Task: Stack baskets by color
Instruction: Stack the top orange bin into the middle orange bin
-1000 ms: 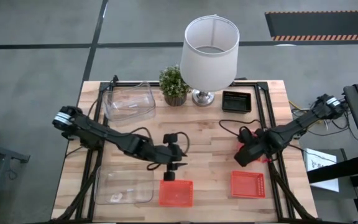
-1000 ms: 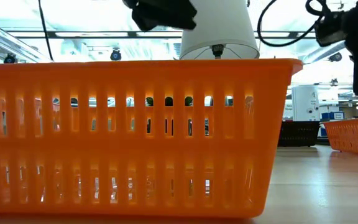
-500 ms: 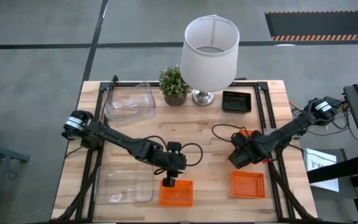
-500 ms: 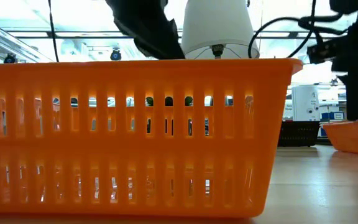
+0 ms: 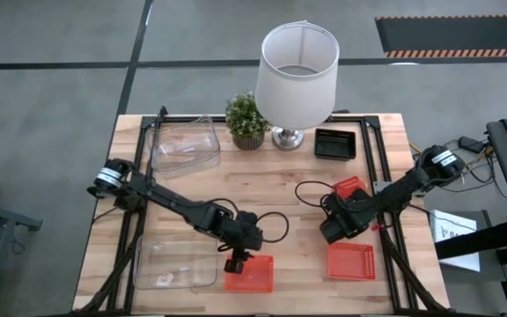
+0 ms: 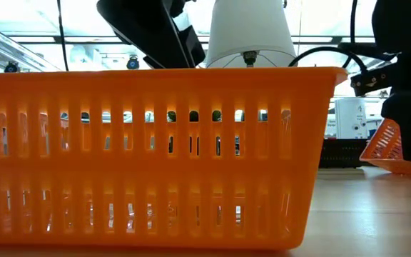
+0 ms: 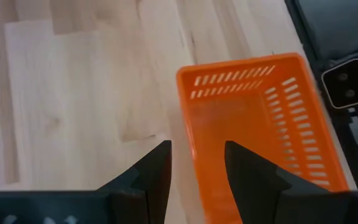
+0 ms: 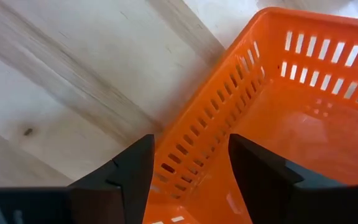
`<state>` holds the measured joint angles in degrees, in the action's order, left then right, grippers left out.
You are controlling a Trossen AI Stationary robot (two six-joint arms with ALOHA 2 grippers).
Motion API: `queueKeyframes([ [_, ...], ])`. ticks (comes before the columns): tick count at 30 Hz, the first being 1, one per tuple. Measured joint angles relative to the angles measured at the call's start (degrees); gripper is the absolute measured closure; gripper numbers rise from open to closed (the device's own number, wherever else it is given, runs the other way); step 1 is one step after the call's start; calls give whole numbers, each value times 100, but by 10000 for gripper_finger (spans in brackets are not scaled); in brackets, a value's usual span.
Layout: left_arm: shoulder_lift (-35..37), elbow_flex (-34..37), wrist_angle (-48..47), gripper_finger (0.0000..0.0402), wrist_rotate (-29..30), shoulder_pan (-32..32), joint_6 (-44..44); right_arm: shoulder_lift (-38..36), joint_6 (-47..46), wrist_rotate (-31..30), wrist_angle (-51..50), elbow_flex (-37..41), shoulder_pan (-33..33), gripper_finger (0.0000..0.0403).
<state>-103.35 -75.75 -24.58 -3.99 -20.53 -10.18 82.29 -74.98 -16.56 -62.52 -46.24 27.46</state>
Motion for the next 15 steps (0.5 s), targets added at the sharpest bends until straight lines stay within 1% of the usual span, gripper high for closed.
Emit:
queueKeyframes([
  [7,4,-15,3,269,2,-26,-1,-301,59,0,-46,-2,0,217],
  [15,9,-15,7,269,8,-22,1,-696,-83,-5,-60,8,-11,202],
])
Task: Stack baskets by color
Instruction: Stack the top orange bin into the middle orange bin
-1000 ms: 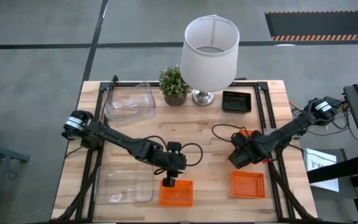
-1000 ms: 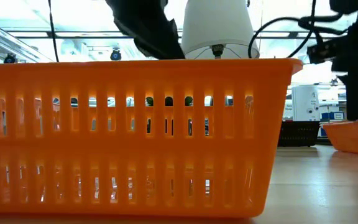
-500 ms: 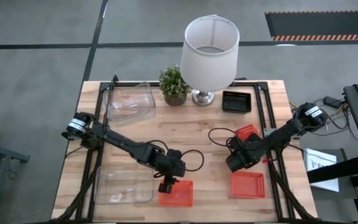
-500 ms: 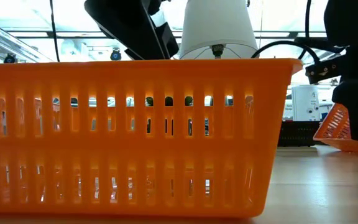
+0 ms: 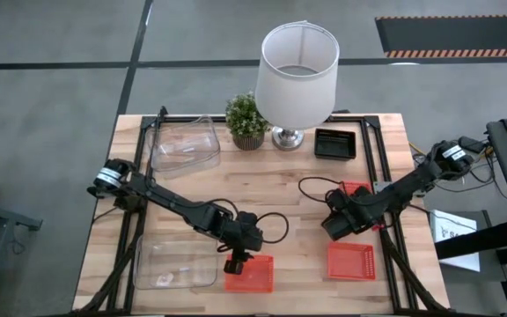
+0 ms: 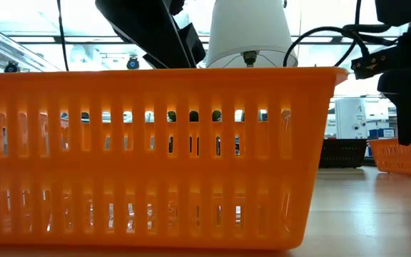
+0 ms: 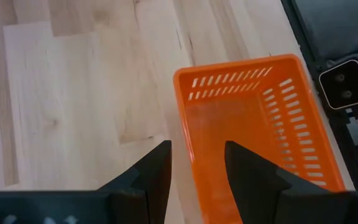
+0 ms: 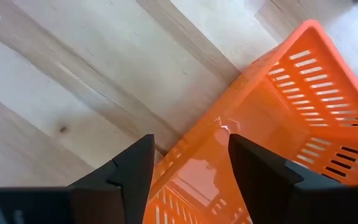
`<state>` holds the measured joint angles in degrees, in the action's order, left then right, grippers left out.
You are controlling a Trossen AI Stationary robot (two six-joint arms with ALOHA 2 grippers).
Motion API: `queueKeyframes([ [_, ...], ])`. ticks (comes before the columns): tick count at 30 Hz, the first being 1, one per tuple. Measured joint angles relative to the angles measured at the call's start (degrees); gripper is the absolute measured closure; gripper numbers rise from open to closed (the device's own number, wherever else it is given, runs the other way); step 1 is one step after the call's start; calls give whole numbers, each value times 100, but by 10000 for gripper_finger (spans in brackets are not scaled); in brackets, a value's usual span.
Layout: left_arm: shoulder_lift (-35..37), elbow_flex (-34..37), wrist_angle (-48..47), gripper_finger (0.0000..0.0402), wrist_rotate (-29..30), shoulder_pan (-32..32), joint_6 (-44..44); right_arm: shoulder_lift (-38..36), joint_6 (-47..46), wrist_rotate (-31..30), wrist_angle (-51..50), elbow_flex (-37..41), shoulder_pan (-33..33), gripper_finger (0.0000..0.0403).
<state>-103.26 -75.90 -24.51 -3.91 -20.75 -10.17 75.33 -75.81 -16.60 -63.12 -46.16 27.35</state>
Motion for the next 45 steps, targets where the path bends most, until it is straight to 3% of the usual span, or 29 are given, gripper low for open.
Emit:
queueKeyframes([
  [10,2,15,11,269,207,0,4,432,-223,-291,51,47,0,231],
  [20,-22,35,154,269,225,-1,2,469,-106,-424,160,49,0,384],
  [32,-203,42,405,269,-34,-107,-64,352,898,-904,-976,-1280,194,393],
  [45,-684,50,452,280,250,-103,-177,354,1652,-1364,-1035,-2161,509,393],
])
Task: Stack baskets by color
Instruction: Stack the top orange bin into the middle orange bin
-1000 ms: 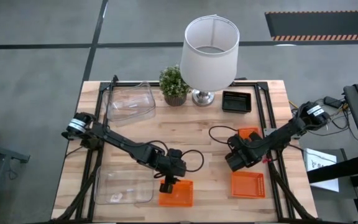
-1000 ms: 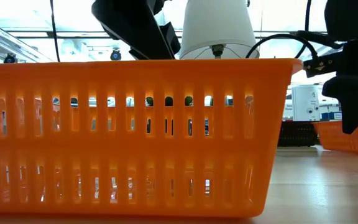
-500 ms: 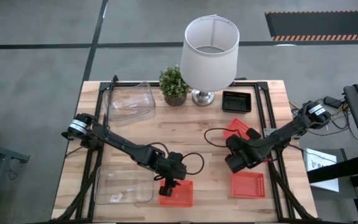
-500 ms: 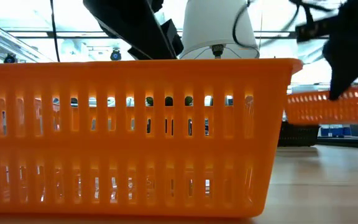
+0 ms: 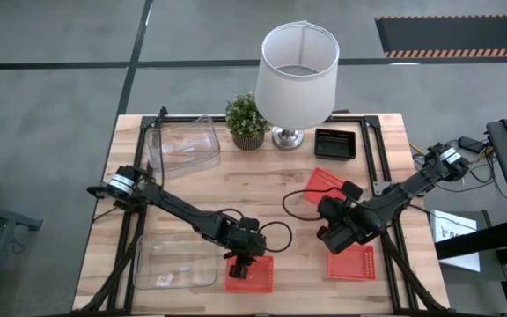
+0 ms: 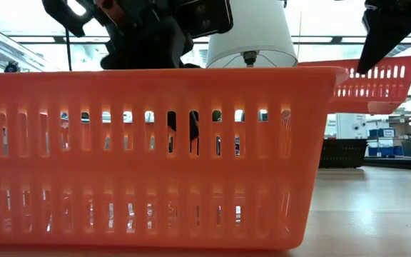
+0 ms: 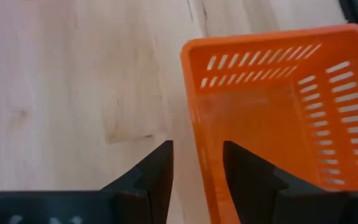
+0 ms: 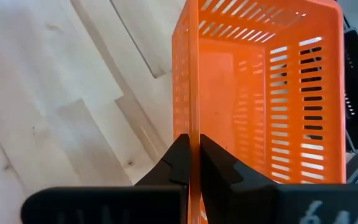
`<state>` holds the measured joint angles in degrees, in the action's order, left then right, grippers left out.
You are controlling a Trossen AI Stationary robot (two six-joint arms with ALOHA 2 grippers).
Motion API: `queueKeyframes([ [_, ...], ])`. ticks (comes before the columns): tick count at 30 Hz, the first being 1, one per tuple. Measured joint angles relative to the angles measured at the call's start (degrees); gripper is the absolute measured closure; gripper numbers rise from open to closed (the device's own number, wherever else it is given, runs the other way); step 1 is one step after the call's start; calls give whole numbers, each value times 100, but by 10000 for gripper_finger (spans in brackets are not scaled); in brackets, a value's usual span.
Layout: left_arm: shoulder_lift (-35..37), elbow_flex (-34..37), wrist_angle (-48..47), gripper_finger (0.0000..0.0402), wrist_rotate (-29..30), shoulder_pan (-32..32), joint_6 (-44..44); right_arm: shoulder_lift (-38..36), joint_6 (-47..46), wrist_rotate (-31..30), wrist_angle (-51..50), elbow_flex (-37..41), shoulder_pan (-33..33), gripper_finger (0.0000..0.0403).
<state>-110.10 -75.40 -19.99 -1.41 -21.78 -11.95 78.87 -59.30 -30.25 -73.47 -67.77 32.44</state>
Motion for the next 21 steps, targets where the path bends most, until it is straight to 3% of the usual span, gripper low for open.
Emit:
queueKeyframes([
  [8,27,-37,-1,392,198,60,231,0,230,-113,2,54,150,394],
  [11,33,-35,-7,393,350,178,216,-2,398,-119,4,53,186,394],
  [15,35,-37,-7,396,1082,438,-6,-13,630,-122,2,53,195,394],
  [21,39,-49,4,399,1685,962,-878,-24,790,-135,19,55,195,394],
])
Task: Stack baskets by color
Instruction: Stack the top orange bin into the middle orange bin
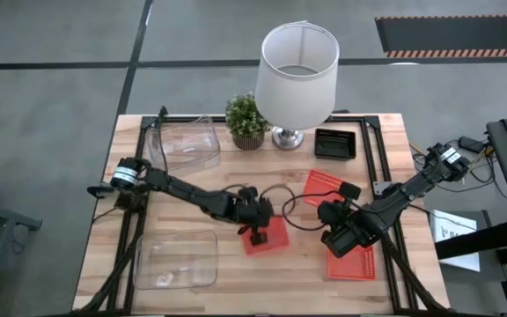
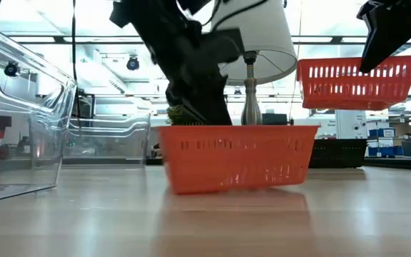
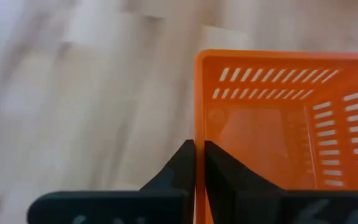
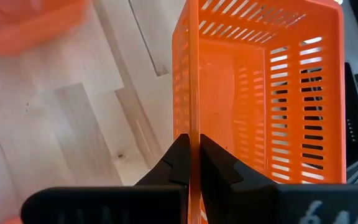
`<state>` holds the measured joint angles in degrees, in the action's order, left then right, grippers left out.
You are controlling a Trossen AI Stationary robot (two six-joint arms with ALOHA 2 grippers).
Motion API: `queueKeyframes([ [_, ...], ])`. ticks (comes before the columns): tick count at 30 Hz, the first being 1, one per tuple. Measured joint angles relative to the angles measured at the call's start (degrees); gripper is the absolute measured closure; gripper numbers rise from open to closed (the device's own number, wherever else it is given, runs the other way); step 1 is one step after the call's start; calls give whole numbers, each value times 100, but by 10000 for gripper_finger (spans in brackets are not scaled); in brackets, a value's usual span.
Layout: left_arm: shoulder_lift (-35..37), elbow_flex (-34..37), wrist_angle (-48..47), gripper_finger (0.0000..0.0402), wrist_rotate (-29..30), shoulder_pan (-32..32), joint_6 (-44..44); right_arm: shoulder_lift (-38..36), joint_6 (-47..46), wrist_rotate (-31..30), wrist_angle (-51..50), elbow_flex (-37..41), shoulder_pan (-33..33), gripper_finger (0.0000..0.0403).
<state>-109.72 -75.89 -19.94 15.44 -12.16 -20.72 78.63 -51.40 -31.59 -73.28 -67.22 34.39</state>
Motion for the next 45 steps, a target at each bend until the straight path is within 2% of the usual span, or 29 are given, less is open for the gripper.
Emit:
queueKeyframes([
  [6,2,19,-7,391,6,376,-147,2,522,1,41,4,0,394],
  [12,27,19,-5,345,-94,522,-51,-12,1293,22,79,4,0,394],
  [17,112,21,-65,302,-123,516,433,-15,2038,40,191,4,0,394],
  [21,579,31,-87,281,-83,482,806,-15,2961,70,490,7,0,394],
  [24,986,77,-96,277,287,357,1029,-15,3770,316,1061,7,-4,394],
  [29,1618,230,-67,276,1358,-55,1245,-9,4754,687,2199,-13,-83,394],
  [34,2150,682,573,276,1969,-496,1470,25,5560,1108,3266,-26,-383,394],
  [39,2653,1141,1324,276,2373,-804,1668,33,5745,1252,3855,-26,-751,394],
  [45,3127,1681,2201,276,3223,-883,1849,186,5744,1260,4211,-11,-946,394],
])
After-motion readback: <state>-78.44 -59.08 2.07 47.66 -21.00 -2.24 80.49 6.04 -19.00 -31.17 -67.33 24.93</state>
